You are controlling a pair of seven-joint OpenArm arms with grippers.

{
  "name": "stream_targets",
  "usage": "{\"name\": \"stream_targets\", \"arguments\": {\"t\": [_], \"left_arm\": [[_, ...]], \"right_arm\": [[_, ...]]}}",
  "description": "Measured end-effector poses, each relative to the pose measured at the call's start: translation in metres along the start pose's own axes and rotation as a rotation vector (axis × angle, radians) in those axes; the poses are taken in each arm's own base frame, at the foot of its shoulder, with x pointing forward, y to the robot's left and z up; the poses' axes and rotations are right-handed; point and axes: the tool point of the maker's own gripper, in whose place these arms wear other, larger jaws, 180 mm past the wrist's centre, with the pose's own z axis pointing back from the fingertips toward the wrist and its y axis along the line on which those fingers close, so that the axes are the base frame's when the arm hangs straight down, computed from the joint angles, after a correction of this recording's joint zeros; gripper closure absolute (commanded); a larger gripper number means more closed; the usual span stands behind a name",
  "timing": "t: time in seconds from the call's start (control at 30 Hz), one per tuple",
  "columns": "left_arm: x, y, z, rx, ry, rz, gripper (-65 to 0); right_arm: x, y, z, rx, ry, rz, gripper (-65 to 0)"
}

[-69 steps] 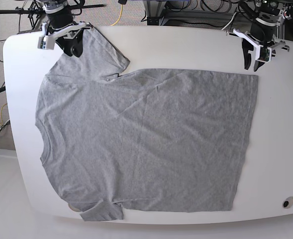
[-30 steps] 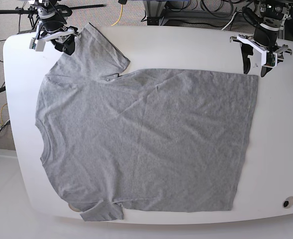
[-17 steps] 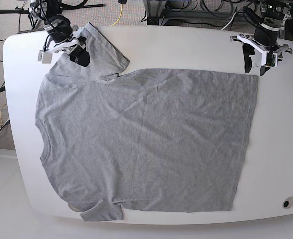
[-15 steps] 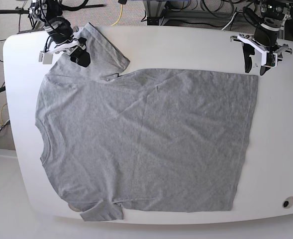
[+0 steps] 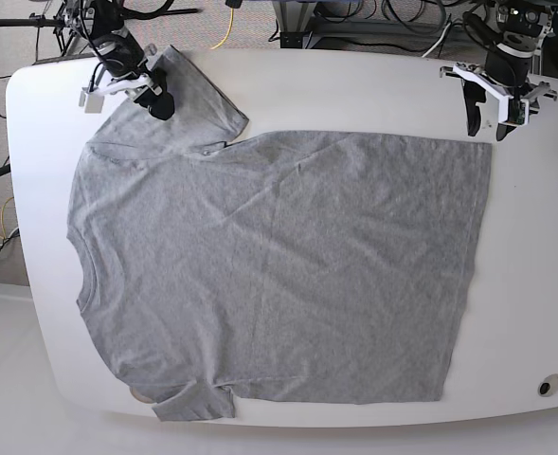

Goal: Fold the T-shirt properly
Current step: 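Lower the open right gripper onto the sleeve fabric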

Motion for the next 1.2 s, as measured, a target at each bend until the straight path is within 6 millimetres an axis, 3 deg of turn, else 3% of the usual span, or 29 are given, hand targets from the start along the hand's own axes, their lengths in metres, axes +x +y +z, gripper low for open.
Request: {"name": "stream_targets", "arguments": {"t": [0.3,0.57,1.2], "left_arm": [[0.001,0.0,0.0,-0.001,-0.007,0.004,-33.3],[0.001,0.0,0.0,-0.001,-0.008,0.004,-28.0],[-0.005,0.001,-0.001,0.003,0.007,0.008,-27.5]], "right_arm": [[-0.008,0.006,-0.004,0.018,0.0,-0.025,-23.1],[-0.004,0.002,-0.004,0.016,0.006,0.004,-23.3],[0.009,-0.005,0.001,-0.006,0.006,0.052,-23.0]]}}
